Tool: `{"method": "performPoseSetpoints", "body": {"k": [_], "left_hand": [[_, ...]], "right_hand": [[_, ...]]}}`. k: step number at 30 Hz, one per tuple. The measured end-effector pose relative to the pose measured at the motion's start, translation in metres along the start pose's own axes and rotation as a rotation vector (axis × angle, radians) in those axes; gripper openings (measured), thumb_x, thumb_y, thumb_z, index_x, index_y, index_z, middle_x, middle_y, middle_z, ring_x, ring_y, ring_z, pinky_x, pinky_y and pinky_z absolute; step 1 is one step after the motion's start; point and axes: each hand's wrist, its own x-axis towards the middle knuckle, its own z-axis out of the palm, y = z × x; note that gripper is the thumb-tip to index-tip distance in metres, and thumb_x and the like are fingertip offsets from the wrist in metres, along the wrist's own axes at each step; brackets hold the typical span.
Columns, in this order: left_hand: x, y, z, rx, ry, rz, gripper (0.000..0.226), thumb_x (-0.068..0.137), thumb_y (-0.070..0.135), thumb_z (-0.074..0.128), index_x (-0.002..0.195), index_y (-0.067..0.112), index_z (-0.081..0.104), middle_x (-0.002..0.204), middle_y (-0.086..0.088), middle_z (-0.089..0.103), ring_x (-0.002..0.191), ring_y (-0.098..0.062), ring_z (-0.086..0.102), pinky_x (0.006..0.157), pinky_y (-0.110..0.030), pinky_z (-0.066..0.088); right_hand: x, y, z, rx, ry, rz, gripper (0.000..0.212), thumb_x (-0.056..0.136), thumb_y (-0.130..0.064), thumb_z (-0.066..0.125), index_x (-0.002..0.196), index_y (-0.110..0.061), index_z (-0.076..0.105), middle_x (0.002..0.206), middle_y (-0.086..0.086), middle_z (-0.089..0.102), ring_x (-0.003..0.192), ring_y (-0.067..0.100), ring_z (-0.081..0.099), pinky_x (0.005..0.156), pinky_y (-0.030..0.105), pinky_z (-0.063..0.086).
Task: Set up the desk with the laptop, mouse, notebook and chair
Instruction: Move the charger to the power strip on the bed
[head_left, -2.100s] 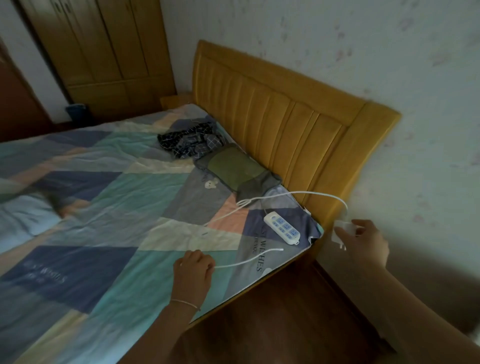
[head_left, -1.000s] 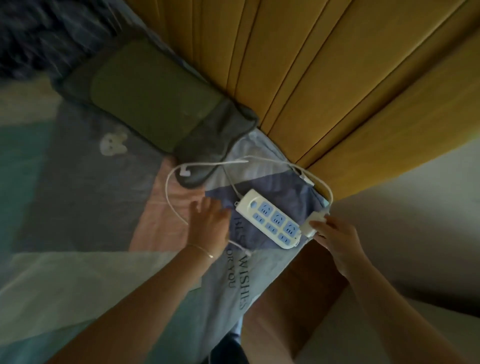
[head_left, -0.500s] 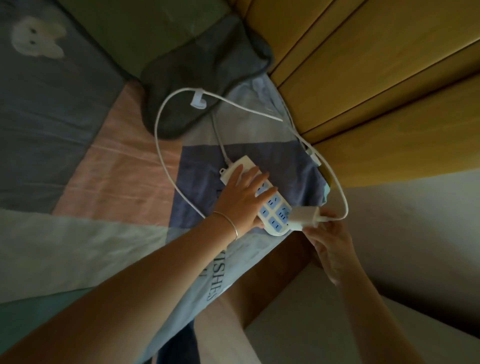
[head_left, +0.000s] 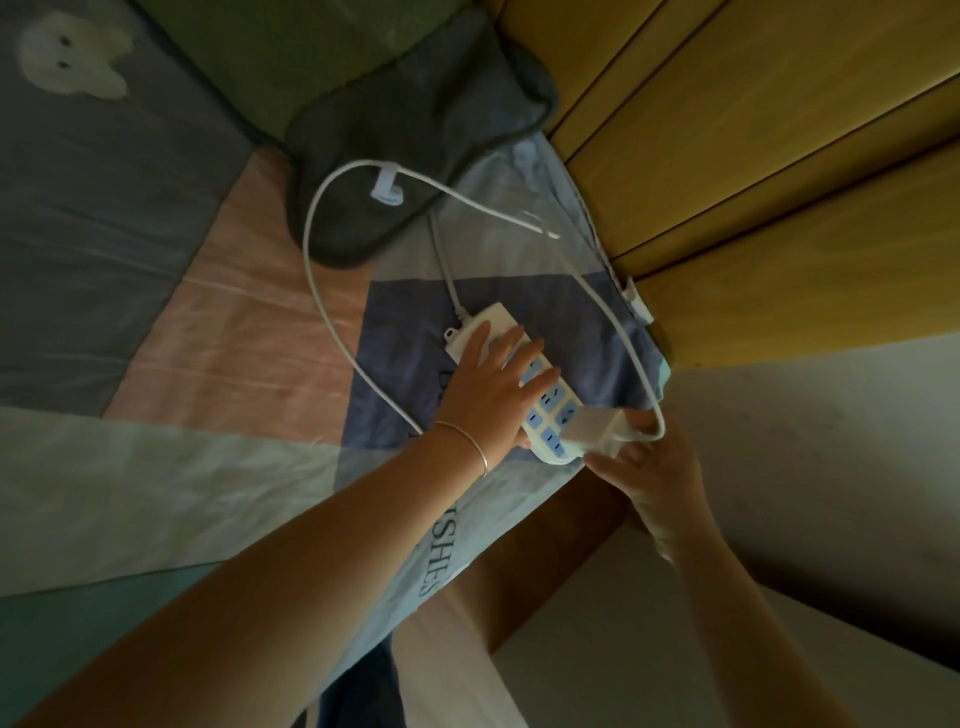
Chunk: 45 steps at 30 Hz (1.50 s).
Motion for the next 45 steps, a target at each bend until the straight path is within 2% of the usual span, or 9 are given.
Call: {"method": "performPoseSetpoints", "body": {"k": [11, 18, 24, 28, 31, 33, 36, 40, 45], "left_hand": [[-0.004, 0.004, 0.006, 0.0, 0.049, -0.025, 0.074, 0.059, 0.037, 0.084, 0.125, 0.018, 0.058, 0.139, -0.016, 0.048, 0.131, -0.042, 0.038, 0.108, -0.065, 0.018], [-0.005, 0.005, 0.01, 0.011, 0.048, -0.031, 0.073, 0.059, 0.036, 0.084, 0.125, 0.019, 0.058, 0.139, -0.015, 0.049, 0.129, -0.041, 0.04, 0.107, -0.064, 0.02], [-0.003, 0.005, -0.004, -0.02, -0.026, -0.038, 0.072, 0.064, 0.033, 0.082, 0.129, 0.02, 0.054, 0.145, -0.013, 0.042, 0.135, -0.039, 0.033, 0.111, -0.063, 0.015], [-0.021, -0.011, -0.022, -0.089, 0.047, -0.05, 0.05, 0.065, 0.006, 0.077, 0.113, 0.014, 0.064, 0.126, -0.013, 0.057, 0.12, -0.035, 0.048, 0.101, -0.053, 0.038], [-0.048, -0.025, -0.041, -0.119, 0.101, -0.037, 0.035, 0.066, 0.002, 0.065, 0.099, 0.012, 0.066, 0.107, -0.011, 0.06, 0.101, -0.032, 0.054, 0.085, -0.044, 0.046], [-0.063, -0.029, -0.053, -0.12, 0.042, -0.025, 0.034, 0.06, 0.0, 0.065, 0.091, 0.013, 0.065, 0.097, -0.008, 0.059, 0.091, -0.029, 0.054, 0.078, -0.041, 0.047], [-0.081, -0.024, -0.061, -0.084, -0.141, 0.026, 0.031, 0.058, 0.009, 0.068, 0.087, 0.019, 0.065, 0.094, -0.003, 0.058, 0.088, -0.026, 0.054, 0.075, -0.039, 0.048], [-0.088, -0.006, -0.061, 0.033, -0.399, -0.01, 0.008, 0.08, 0.021, 0.06, 0.088, 0.024, 0.062, 0.098, 0.0, 0.058, 0.096, -0.025, 0.054, 0.081, -0.038, 0.043], [-0.096, 0.008, -0.064, 0.289, -0.642, -0.082, 0.022, 0.087, 0.028, 0.061, 0.107, 0.022, 0.056, 0.117, -0.003, 0.057, 0.115, -0.028, 0.046, 0.097, -0.043, 0.037]], "right_hand": [[0.0, 0.001, 0.015, -0.198, 0.046, -0.033, 0.076, 0.051, -0.044, 0.083, 0.106, -0.003, 0.049, 0.106, 0.015, 0.066, 0.096, 0.022, 0.068, 0.071, 0.04, 0.059], [-0.003, 0.011, 0.029, -0.339, 0.145, -0.106, 0.053, 0.059, -0.009, 0.085, 0.098, -0.012, 0.051, 0.097, 0.004, 0.067, 0.089, 0.016, 0.069, 0.068, 0.028, 0.059], [-0.001, 0.011, 0.031, -0.483, 0.175, -0.148, 0.052, 0.061, -0.016, 0.086, 0.098, -0.017, 0.051, 0.101, 0.01, 0.069, 0.088, 0.019, 0.068, 0.069, 0.033, 0.059], [-0.005, 0.004, 0.029, -0.543, 0.163, -0.108, 0.052, 0.063, -0.021, 0.084, 0.099, -0.022, 0.046, 0.101, 0.008, 0.069, 0.091, 0.027, 0.067, 0.07, 0.042, 0.057], [-0.008, -0.007, 0.025, -0.573, 0.122, -0.057, 0.068, 0.069, -0.028, 0.08, 0.124, -0.022, 0.041, 0.119, 0.009, 0.062, 0.105, 0.032, 0.062, 0.077, 0.042, 0.053], [-0.016, -0.02, 0.024, -0.553, 0.083, -0.056, 0.091, 0.072, -0.028, 0.079, 0.143, -0.021, 0.024, 0.137, 0.009, 0.05, 0.118, 0.032, 0.053, 0.087, 0.043, 0.048], [-0.035, -0.041, 0.024, -0.508, 0.077, -0.123, 0.087, 0.076, -0.018, 0.075, 0.145, -0.01, 0.023, 0.151, 0.012, 0.029, 0.131, 0.03, 0.04, 0.095, 0.033, 0.04], [-0.061, -0.038, 0.021, -0.387, 0.188, -0.12, 0.095, 0.076, -0.023, 0.075, 0.147, -0.024, 0.012, 0.149, -0.002, 0.031, 0.127, 0.017, 0.042, 0.09, 0.026, 0.038], [-0.091, -0.035, 0.008, -0.273, 0.269, -0.096, 0.106, 0.071, -0.032, 0.079, 0.149, -0.029, 0.007, 0.15, -0.001, 0.035, 0.131, 0.019, 0.041, 0.095, 0.03, 0.042]]}}
